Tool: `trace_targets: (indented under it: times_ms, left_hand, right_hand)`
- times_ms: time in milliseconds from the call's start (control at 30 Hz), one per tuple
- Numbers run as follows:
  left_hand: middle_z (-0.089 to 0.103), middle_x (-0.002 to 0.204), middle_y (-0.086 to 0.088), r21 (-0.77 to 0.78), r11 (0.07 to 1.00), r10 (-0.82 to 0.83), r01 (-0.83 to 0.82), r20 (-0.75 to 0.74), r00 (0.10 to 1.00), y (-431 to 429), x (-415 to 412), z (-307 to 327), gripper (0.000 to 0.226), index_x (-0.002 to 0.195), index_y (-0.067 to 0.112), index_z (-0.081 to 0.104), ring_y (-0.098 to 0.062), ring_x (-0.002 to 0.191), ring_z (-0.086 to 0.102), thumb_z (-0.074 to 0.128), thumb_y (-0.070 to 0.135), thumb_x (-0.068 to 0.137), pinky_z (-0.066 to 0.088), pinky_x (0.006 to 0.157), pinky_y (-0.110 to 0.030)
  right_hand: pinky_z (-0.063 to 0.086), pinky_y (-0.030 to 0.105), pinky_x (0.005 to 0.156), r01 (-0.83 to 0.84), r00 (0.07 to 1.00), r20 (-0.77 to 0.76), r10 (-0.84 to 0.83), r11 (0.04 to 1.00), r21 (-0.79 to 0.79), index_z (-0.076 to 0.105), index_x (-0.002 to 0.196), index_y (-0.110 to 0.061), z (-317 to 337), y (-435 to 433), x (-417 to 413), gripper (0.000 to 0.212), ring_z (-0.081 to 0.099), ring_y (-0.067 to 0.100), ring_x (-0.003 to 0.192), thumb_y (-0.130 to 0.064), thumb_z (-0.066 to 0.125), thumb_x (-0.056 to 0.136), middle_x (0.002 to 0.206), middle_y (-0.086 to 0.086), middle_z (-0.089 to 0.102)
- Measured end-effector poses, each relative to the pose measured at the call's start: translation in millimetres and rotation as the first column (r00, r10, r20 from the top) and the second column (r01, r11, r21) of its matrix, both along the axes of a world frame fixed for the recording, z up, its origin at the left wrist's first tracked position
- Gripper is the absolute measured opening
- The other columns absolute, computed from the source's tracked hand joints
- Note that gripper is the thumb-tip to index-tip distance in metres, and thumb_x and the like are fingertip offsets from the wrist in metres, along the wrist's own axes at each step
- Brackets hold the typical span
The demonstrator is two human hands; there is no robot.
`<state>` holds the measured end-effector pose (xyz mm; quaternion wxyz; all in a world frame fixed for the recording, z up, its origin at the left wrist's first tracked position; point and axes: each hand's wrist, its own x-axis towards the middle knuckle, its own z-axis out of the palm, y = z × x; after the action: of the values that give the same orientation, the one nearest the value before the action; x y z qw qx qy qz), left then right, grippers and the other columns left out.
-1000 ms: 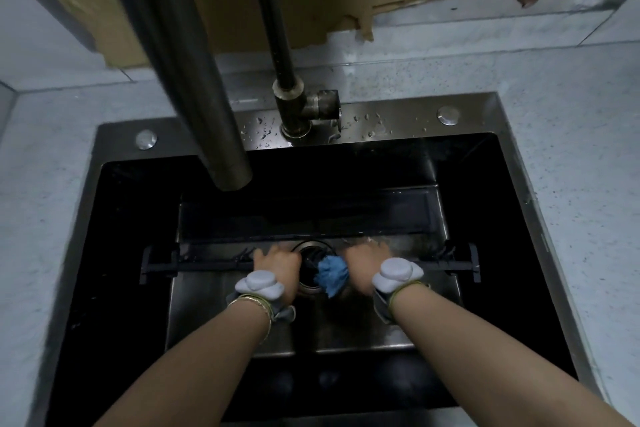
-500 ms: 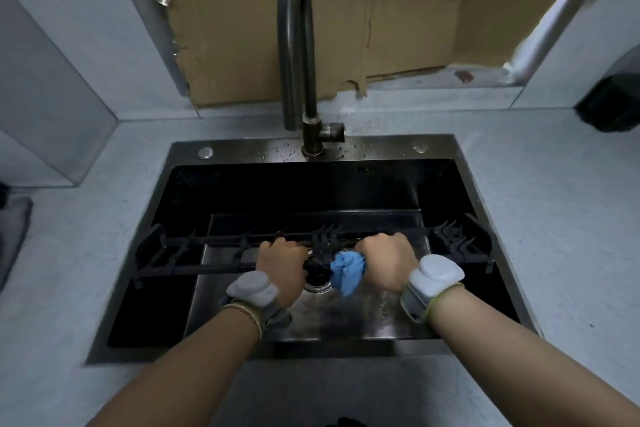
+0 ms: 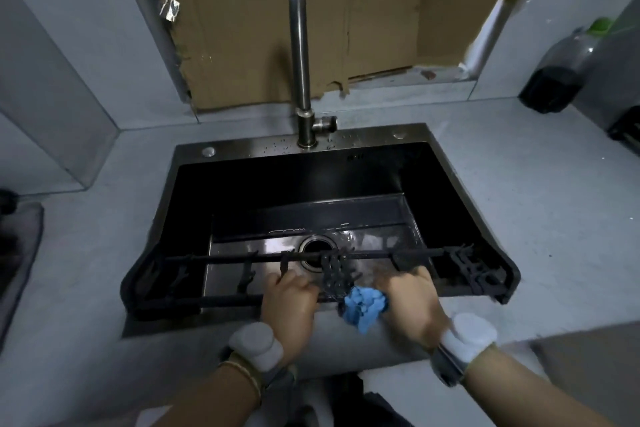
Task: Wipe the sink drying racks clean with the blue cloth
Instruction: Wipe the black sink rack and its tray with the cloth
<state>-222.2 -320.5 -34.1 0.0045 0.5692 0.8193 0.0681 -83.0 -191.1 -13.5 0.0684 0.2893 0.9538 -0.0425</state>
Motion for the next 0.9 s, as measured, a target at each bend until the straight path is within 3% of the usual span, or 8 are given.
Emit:
trace_targets:
  times_ms: [100, 200, 300, 367, 533, 633, 767, 900]
  left_hand:
    - [0.057, 0.056, 0.006, 0.093, 0.994, -0.058, 0.066, -0.085, 0.995, -29, 4, -20, 0.009, 0.053, 0.020, 0.068, -0.017, 0.068, 0.044, 0.066, 0.028, 0.050, 0.023, 0.063, -0.030]
    - [0.057, 0.056, 0.002, 0.126, 0.990, -0.049, 0.064, -0.120, 0.992, -48, 14, -30, 0.015, 0.056, 0.015, 0.067, -0.021, 0.070, 0.043, 0.065, 0.029, 0.062, 0.024, 0.063, -0.032]
    - [0.059, 0.057, 0.000, 0.092, 0.995, -0.022, 0.031, -0.091, 0.996, -53, 19, -39, 0.022, 0.062, 0.012, 0.070, -0.023, 0.063, 0.053, 0.084, 0.014, 0.044, 0.024, 0.062, -0.034]
    - [0.062, 0.061, 0.000, 0.120, 0.993, 0.007, -0.001, -0.053, 0.999, -58, 25, -38, 0.022, 0.066, 0.012, 0.073, -0.023, 0.064, 0.054, 0.080, 0.011, 0.045, 0.029, 0.063, -0.034]
    - [0.064, 0.067, 0.004, 0.148, 0.989, 0.031, -0.027, -0.029, 0.999, -64, 34, -37, 0.020, 0.076, 0.017, 0.073, -0.020, 0.071, 0.055, 0.067, 0.024, 0.058, 0.043, 0.061, -0.035]
    - [0.065, 0.064, 0.004, 0.128, 0.991, 0.051, -0.046, -0.034, 0.998, -66, 39, -35, 0.025, 0.075, 0.018, 0.072, -0.020, 0.064, 0.060, 0.052, 0.031, 0.067, 0.044, 0.064, -0.035]
    - [0.059, 0.052, 0.002, 0.296, 0.951, 0.088, -0.092, 0.029, 0.996, -63, 40, -22, 0.029, 0.062, 0.016, 0.065, -0.019, 0.045, 0.056, 0.042, 0.026, 0.076, 0.047, 0.060, -0.032]
    - [0.064, 0.065, -0.001, 0.448, 0.884, 0.144, -0.134, 0.011, 0.990, -43, 52, -1, 0.029, 0.076, 0.013, 0.069, -0.021, 0.060, 0.060, 0.047, 0.031, 0.079, 0.038, 0.067, -0.030]
  right_hand:
    - [0.038, 0.030, 0.066, 0.051, 0.988, -0.148, -0.048, 0.999, 0.018, 0.059, 0.054, -0.024, -4, -26, 12, 0.012, 0.062, 0.010, 0.051, -0.031, 0.061, 0.044, 0.053, -0.005, 0.060]
    - [0.045, 0.033, 0.059, 0.041, 0.992, -0.121, -0.035, 0.998, 0.049, 0.060, 0.052, -0.027, -14, -44, 20, 0.031, 0.059, 0.011, 0.045, -0.029, 0.076, 0.025, 0.049, -0.006, 0.057]
    - [0.044, 0.031, 0.059, 0.080, 0.988, -0.133, -0.074, 0.996, 0.046, 0.057, 0.048, -0.028, -17, -51, 20, 0.040, 0.054, 0.010, 0.041, -0.029, 0.078, 0.014, 0.045, -0.007, 0.052]
    - [0.046, 0.032, 0.057, 0.088, 0.989, -0.123, -0.082, 0.995, 0.042, 0.060, 0.052, -0.027, -19, -56, 20, 0.039, 0.057, 0.011, 0.046, -0.027, 0.080, 0.019, 0.049, -0.006, 0.055]
    - [0.025, 0.034, 0.094, 0.052, 0.996, -0.070, -0.053, 0.999, -0.012, 0.060, 0.108, -0.024, -23, -56, 26, 0.030, 0.055, 0.017, 0.106, -0.026, 0.057, 0.079, 0.108, -0.003, 0.062]
    - [0.023, 0.033, 0.093, 0.048, 0.998, -0.050, -0.049, 0.998, -0.028, 0.057, 0.108, -0.025, -21, -57, 32, 0.026, 0.053, 0.016, 0.108, -0.029, 0.051, 0.083, 0.111, -0.005, 0.061]
    - [0.024, 0.034, 0.090, -0.015, 0.998, -0.056, 0.015, 1.000, -0.010, 0.058, 0.101, -0.024, -19, -53, 38, 0.019, 0.056, 0.018, 0.101, -0.028, 0.047, 0.085, 0.105, -0.004, 0.063]
    - [0.026, 0.036, 0.090, -0.087, 0.996, -0.005, 0.087, 0.996, -0.007, 0.059, 0.097, -0.023, -11, -55, 40, 0.019, 0.060, 0.020, 0.093, -0.022, 0.043, 0.086, 0.100, -0.002, 0.066]
